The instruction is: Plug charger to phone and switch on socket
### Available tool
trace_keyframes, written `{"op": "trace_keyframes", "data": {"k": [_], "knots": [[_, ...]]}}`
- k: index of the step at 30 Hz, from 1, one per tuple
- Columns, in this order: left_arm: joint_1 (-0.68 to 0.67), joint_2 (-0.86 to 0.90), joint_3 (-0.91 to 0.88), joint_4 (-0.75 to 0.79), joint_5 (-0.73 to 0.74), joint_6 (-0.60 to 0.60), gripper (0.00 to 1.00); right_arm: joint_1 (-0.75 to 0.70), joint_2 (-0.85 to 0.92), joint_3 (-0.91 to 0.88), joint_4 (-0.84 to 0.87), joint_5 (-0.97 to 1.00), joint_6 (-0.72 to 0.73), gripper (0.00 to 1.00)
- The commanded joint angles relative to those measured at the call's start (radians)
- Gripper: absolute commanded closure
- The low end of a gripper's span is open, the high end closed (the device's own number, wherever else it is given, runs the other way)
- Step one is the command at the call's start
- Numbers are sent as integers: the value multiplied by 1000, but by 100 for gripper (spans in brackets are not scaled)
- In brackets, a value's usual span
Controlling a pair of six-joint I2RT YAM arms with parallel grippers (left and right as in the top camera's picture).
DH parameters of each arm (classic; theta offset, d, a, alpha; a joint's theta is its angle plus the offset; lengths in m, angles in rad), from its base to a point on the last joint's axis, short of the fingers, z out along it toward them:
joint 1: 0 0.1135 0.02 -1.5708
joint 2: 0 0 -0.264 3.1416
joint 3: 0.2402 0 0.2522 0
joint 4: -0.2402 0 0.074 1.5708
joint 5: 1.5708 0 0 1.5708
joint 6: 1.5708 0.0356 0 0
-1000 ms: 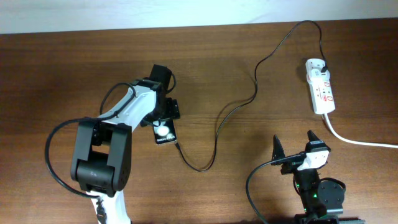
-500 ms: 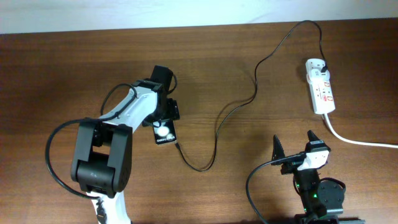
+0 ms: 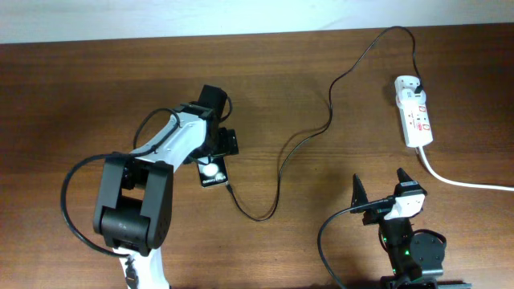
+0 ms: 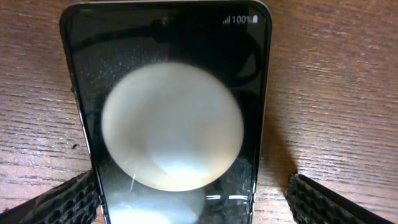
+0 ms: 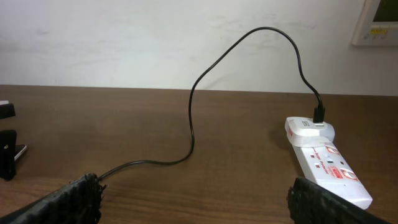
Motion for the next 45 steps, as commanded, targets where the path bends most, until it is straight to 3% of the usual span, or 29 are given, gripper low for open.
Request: {"op": "trace_keyframes", "data": {"k": [1, 45], "knots": [[3, 42, -45, -3, 54, -5, 1, 6, -8, -5, -5, -17, 0, 1], [3, 42, -45, -10, 31, -5, 1, 6, -8, -5, -5, -17, 0, 1]]}}
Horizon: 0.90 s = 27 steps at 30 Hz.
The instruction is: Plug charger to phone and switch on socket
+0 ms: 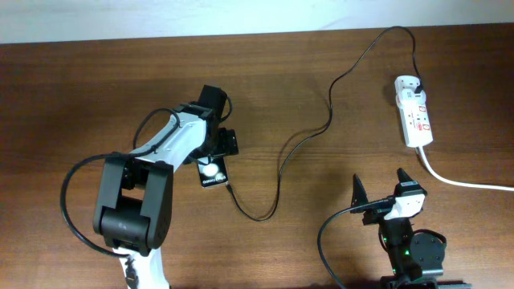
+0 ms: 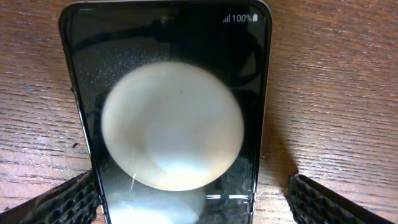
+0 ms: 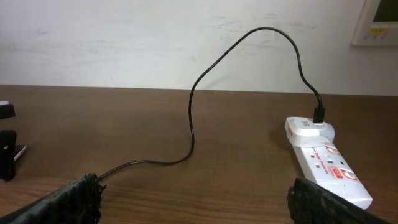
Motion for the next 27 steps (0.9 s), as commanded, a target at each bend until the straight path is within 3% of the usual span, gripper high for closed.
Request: {"op": "trace_keyframes", "data": {"k": [1, 23, 27], "knots": [[3, 42, -45, -8, 32, -5, 1, 6, -8, -5, -5, -17, 0, 1], [3, 42, -45, -63, -13, -21, 3, 6, -8, -5, -5, -17, 0, 1], [3, 42, -45, -70, -13, -25, 9, 6, -8, -5, -5, -17, 0, 1]]}}
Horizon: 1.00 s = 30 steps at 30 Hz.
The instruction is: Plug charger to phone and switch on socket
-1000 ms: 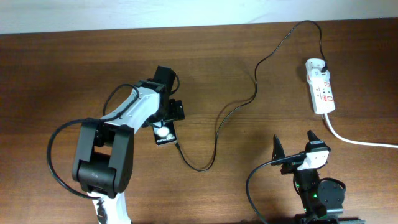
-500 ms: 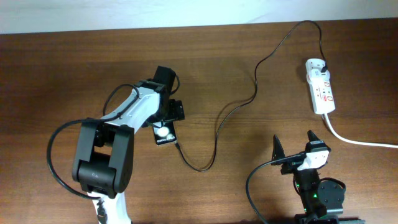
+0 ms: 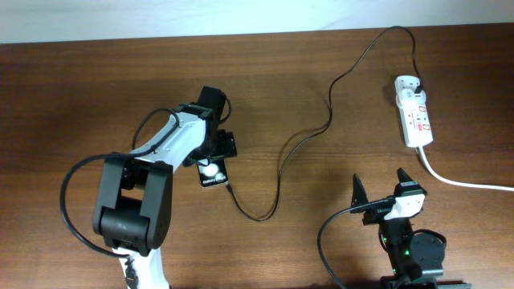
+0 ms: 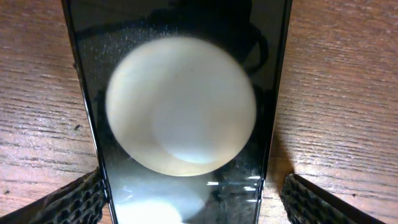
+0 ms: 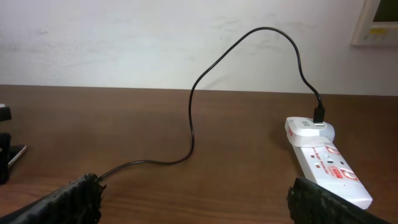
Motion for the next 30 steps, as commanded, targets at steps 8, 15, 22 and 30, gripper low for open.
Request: {"op": "trace_keyframes", "data": {"k": [8, 15, 22, 30], "knots": [[2, 44, -45, -29, -77, -28, 7, 6, -8, -5, -5, -16, 0, 1], [-26, 44, -45, 2, -76, -27, 15, 6, -8, -5, -5, -16, 0, 1], [-100, 44, -45, 4, -156, -27, 5, 6, -8, -5, -5, -16, 0, 1], [-80, 44, -45, -5, -125, 79, 1, 6, -8, -5, -5, -16, 0, 2]]}}
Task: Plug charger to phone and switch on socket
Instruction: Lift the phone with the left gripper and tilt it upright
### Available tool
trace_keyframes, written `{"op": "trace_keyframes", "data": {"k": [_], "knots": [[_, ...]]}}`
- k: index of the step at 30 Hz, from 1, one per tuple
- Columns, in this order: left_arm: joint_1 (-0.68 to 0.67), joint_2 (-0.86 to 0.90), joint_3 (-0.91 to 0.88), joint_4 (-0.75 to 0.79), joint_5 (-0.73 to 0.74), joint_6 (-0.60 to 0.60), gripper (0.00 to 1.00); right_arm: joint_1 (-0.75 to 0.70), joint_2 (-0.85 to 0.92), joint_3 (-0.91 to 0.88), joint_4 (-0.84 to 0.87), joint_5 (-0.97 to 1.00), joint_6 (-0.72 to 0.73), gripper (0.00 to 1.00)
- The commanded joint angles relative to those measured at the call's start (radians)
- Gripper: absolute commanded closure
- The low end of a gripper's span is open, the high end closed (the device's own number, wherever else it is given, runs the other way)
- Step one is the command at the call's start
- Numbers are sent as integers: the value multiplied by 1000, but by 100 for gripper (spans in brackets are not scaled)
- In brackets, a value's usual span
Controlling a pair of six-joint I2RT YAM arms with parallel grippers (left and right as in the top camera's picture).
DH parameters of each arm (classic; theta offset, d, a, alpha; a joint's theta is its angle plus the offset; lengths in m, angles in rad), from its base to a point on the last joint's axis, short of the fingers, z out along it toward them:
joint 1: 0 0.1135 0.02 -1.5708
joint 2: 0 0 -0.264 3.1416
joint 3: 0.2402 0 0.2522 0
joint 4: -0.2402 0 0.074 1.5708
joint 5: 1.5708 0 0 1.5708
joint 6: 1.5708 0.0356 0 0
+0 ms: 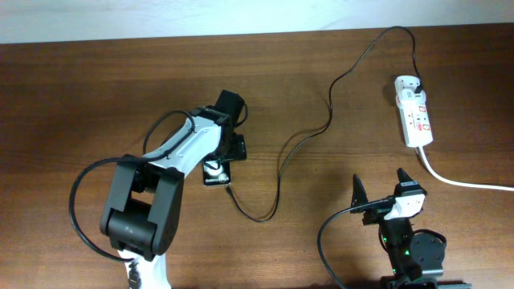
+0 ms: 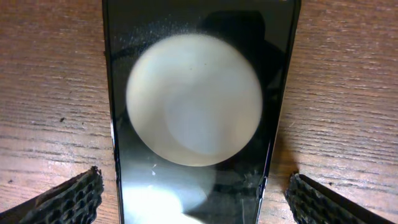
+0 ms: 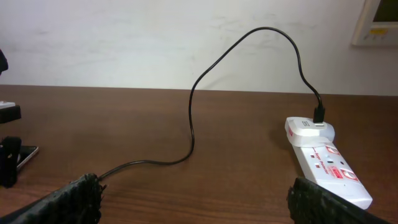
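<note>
A black phone [image 2: 196,112] lies flat on the wooden table, its glossy screen mirroring a round lamp. My left gripper [image 2: 196,198] is open, with one finger [image 2: 65,198] on each side of the phone and not touching it. In the overhead view the phone [image 1: 215,173] is partly under that wrist. A black charger cable [image 1: 279,164] ends at the phone's near end; whether it is seated cannot be told. It runs to a plug in the white power strip [image 1: 415,119]. My right gripper [image 3: 196,205] stands open and empty, short of the strip [image 3: 326,165].
The strip's white mains lead [image 1: 462,183] runs off the right edge. The charger cable [image 3: 193,118] arches high over the table between the two arms. A white wall backs the far table edge [image 3: 155,88].
My left wrist has shifted to the right and turned, so the phone now sits slightly skewed in its view. The gripper is still open astride the phone. Right arm, cable and strip are unchanged.
At the two oldest moments my left gripper was open over the phone, whose top edge showed a 100% mark. Then that edge was out of the wrist view. Now the wrist is further right. The right arm has kept still throughout.
</note>
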Motion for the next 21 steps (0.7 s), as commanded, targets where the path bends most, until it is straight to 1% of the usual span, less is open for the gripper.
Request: {"op": "trace_keyframes", "data": {"k": [1, 4, 7, 12, 13, 14, 15, 21], "knots": [[13, 52, -43, -17, -6, 97, 1, 6, -8, -5, -5, -16, 0, 1], [49, 53, -43, -14, 2, 112, 1, 6, -8, -5, -5, -16, 0, 1], [76, 66, -43, -3, 60, 115, 1, 6, -8, -5, -5, -16, 0, 1], [77, 93, -43, 5, 75, 115, 1, 6, -8, -5, -5, -16, 0, 1], [77, 93, -43, 5, 75, 115, 2, 6, -8, -5, -5, -16, 0, 1], [77, 93, -43, 5, 75, 115, 6, 6, -8, -5, -5, -16, 0, 1], [77, 93, -43, 6, 75, 115, 9, 6, -8, -5, -5, -16, 0, 1], [73, 93, -43, 24, 76, 115, 7, 6, -8, -5, -5, -16, 0, 1]]}}
